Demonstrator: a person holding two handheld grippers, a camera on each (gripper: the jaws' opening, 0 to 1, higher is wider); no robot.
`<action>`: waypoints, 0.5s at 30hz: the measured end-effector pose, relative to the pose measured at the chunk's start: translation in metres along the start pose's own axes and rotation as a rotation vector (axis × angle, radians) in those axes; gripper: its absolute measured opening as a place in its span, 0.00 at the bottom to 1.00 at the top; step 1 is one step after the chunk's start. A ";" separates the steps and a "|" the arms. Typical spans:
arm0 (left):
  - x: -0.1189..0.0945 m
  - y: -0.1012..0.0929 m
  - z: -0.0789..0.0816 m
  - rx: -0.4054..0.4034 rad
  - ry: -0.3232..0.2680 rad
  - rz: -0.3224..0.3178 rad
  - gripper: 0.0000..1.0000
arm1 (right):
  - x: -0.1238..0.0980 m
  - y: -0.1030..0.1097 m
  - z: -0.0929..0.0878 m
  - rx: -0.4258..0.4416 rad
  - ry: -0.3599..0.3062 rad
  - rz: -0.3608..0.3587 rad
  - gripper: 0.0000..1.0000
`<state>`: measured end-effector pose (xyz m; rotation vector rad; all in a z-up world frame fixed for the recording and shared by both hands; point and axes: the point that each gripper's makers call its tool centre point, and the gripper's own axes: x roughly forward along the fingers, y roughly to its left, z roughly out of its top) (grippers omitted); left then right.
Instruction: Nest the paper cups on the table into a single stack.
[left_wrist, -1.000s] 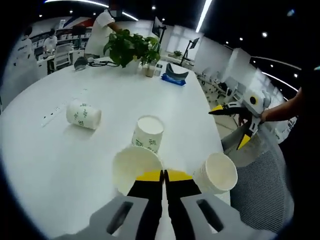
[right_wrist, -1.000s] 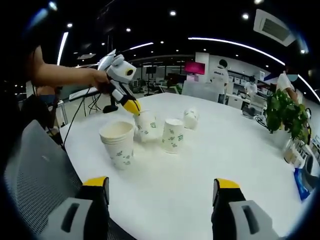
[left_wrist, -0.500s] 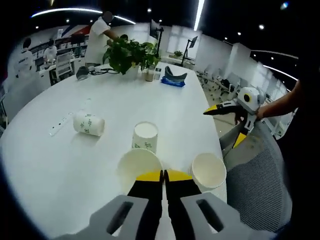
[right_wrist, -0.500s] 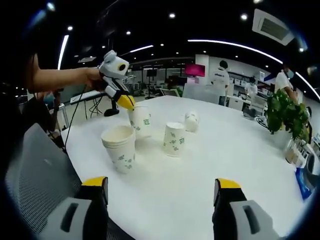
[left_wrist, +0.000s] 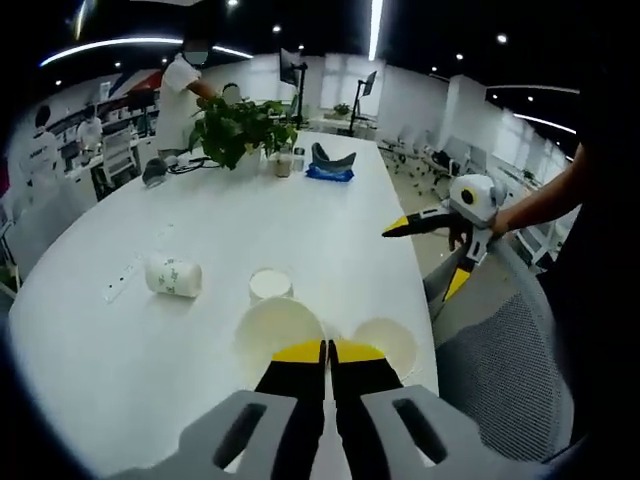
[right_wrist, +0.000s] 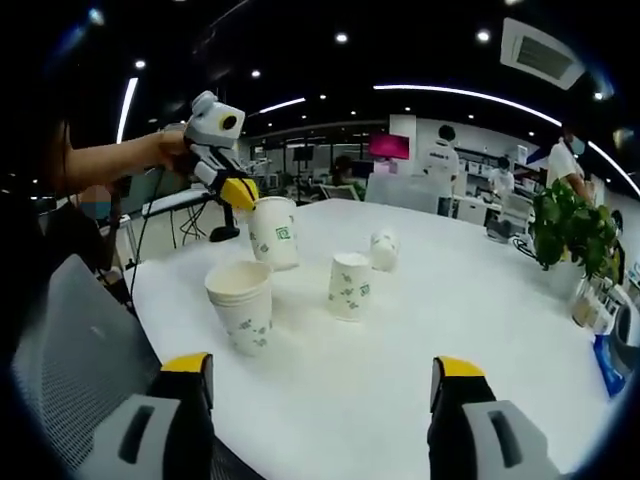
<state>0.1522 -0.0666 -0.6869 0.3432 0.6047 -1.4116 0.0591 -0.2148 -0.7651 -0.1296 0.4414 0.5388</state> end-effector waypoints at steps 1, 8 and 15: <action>-0.001 0.000 0.001 0.007 0.000 0.002 0.00 | 0.000 0.000 0.000 -0.001 0.000 0.000 0.91; -0.014 -0.008 0.019 0.047 -0.008 -0.001 0.00 | 0.000 0.000 -0.001 -0.004 0.002 0.002 0.91; -0.014 -0.031 0.018 0.086 0.020 -0.049 0.00 | 0.001 0.000 0.000 -0.006 0.002 -0.001 0.91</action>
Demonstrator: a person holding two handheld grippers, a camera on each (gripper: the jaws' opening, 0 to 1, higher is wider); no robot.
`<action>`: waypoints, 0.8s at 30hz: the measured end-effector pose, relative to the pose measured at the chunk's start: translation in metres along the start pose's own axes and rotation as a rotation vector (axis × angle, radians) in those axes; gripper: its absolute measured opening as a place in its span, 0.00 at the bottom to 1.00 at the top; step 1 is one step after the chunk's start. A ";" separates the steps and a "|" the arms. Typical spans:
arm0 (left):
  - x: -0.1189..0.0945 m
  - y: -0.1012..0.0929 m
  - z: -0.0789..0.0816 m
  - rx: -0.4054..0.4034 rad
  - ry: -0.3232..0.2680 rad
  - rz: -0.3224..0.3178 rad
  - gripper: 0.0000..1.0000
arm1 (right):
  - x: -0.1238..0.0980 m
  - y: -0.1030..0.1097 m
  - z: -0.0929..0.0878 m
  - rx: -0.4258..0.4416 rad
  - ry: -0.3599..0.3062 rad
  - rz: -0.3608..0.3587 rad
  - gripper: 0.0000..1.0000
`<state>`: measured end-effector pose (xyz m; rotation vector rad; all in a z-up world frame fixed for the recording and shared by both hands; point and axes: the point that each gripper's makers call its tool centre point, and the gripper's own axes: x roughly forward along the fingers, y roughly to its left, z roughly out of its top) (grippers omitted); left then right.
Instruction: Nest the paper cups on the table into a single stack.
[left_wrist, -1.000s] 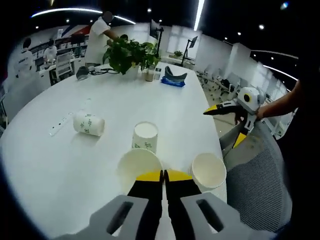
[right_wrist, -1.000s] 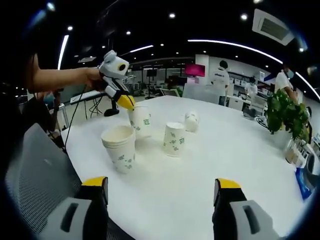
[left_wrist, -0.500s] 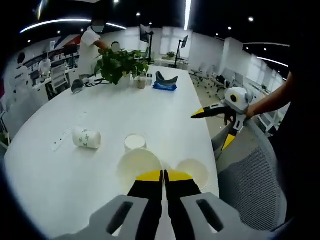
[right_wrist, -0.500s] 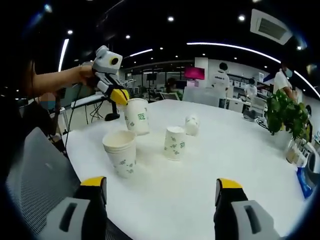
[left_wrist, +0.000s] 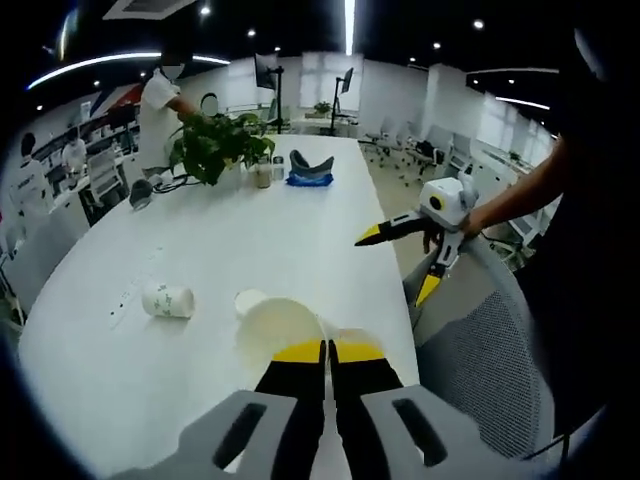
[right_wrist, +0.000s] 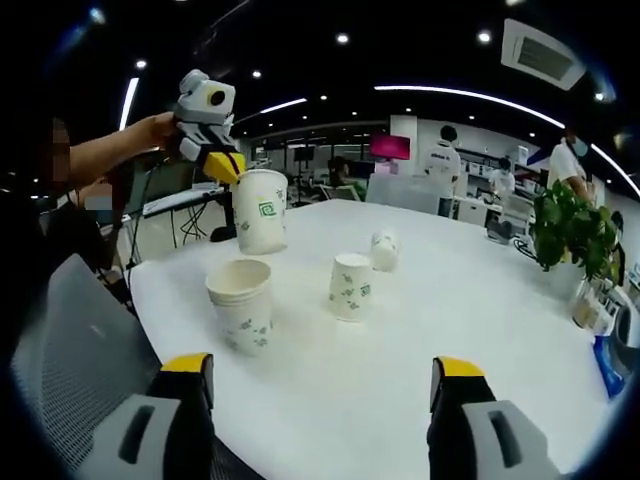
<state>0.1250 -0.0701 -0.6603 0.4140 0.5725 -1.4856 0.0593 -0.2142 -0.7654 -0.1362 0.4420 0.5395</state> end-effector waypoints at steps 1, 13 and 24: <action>0.001 -0.004 0.000 0.007 0.004 -0.009 0.00 | 0.000 0.000 0.000 -0.002 0.001 0.000 0.91; 0.008 -0.029 -0.001 0.063 0.035 -0.052 0.00 | 0.000 0.001 -0.001 -0.006 0.004 0.003 0.90; 0.032 -0.040 -0.020 0.090 0.113 -0.068 0.00 | 0.001 0.002 -0.003 -0.013 0.013 0.008 0.89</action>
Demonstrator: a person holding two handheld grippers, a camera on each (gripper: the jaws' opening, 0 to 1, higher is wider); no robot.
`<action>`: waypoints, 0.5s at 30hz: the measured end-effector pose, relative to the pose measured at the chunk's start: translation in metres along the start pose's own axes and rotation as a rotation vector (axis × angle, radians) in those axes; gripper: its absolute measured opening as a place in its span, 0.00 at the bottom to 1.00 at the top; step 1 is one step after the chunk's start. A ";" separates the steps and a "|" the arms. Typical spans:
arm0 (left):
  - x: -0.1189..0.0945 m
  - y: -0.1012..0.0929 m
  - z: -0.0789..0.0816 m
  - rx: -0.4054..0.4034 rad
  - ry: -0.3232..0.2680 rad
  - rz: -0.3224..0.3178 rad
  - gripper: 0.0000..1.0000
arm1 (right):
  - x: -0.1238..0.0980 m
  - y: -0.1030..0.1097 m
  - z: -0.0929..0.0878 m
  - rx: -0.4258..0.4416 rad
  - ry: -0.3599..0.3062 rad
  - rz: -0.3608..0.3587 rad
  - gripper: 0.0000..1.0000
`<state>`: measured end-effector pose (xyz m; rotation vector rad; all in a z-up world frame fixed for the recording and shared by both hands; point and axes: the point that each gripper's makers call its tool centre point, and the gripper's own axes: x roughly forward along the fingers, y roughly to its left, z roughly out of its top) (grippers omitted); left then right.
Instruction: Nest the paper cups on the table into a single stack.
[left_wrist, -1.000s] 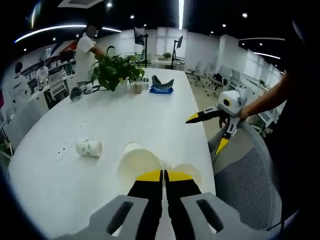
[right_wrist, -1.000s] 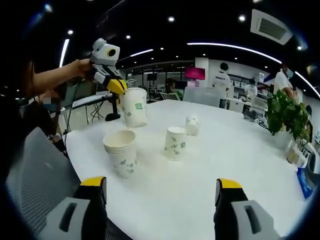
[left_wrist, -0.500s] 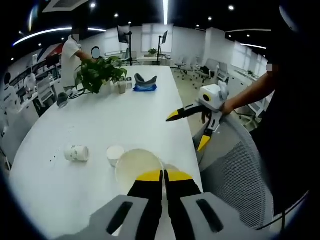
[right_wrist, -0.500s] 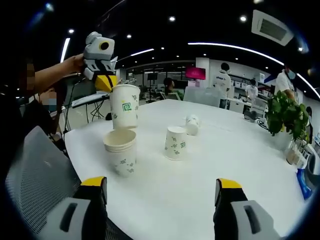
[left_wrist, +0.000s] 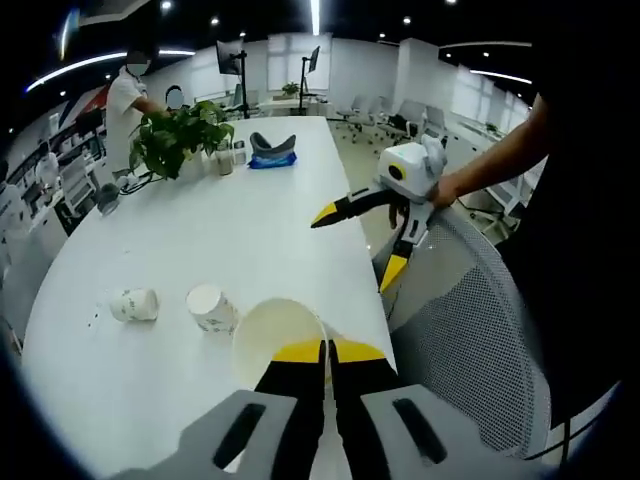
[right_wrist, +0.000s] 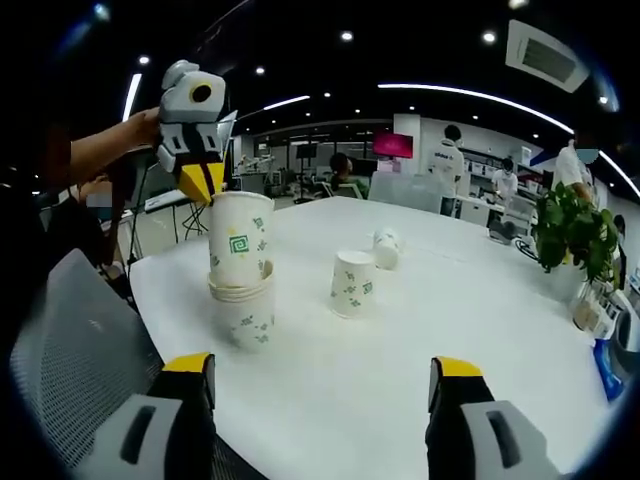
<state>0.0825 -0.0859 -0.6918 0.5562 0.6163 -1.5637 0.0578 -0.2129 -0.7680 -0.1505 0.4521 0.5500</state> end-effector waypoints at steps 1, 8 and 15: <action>0.002 0.000 -0.002 0.002 0.011 0.002 0.00 | 0.000 0.000 0.000 0.001 0.000 0.001 0.89; 0.014 -0.004 -0.006 -0.002 0.029 -0.017 0.00 | 0.000 -0.001 0.000 0.001 0.000 -0.005 0.89; 0.031 -0.007 -0.018 -0.055 0.040 -0.051 0.00 | -0.001 -0.003 -0.002 -0.002 0.008 -0.012 0.88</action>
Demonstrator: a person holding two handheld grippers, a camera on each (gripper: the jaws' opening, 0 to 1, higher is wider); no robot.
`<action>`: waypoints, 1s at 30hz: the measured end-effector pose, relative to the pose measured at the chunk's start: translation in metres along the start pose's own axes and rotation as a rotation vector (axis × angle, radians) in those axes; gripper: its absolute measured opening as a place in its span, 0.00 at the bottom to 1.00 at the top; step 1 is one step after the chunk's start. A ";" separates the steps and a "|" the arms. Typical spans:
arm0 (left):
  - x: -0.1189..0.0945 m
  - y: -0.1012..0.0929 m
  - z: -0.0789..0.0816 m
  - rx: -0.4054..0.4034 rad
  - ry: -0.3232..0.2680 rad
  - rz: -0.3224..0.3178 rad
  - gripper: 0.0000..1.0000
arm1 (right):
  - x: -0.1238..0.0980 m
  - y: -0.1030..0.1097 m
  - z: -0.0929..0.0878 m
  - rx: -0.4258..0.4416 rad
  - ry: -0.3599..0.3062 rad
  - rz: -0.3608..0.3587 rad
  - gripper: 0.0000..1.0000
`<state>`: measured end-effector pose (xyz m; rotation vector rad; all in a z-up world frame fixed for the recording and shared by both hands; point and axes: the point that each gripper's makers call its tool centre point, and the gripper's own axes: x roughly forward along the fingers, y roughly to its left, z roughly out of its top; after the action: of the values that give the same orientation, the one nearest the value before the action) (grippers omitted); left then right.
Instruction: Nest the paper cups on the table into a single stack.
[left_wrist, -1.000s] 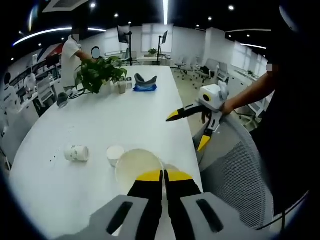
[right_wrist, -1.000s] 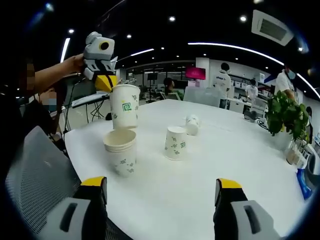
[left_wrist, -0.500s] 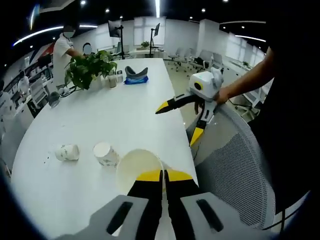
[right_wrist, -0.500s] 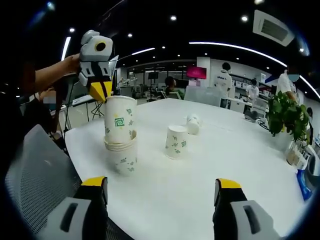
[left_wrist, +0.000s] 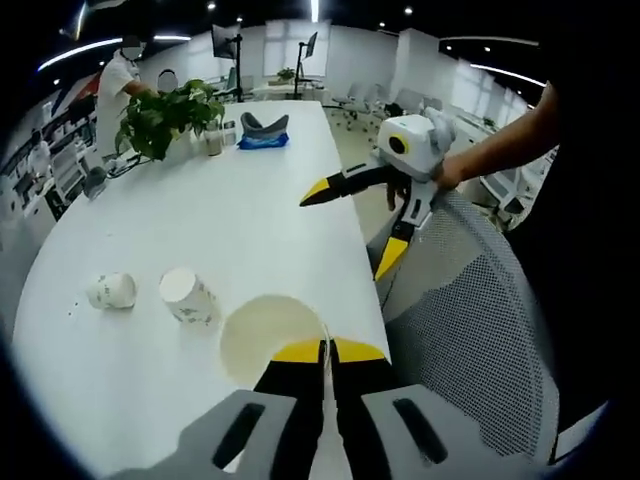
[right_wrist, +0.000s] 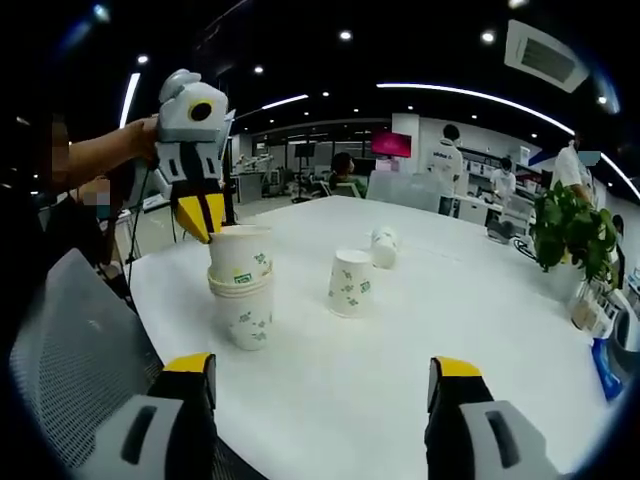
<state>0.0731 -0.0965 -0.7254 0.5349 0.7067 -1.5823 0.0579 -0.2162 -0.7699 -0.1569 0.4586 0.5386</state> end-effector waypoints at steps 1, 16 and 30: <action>0.001 0.001 -0.001 -0.007 0.001 -0.002 0.00 | 0.000 0.000 0.000 -0.001 0.002 0.000 0.88; 0.020 -0.003 -0.020 -0.060 0.025 -0.052 0.01 | 0.000 -0.002 -0.003 -0.006 0.013 -0.009 0.87; 0.031 -0.003 -0.026 -0.078 0.034 -0.066 0.02 | 0.001 -0.002 -0.002 -0.002 0.018 -0.012 0.87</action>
<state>0.0643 -0.0999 -0.7644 0.4861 0.8155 -1.6035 0.0583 -0.2178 -0.7723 -0.1668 0.4746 0.5268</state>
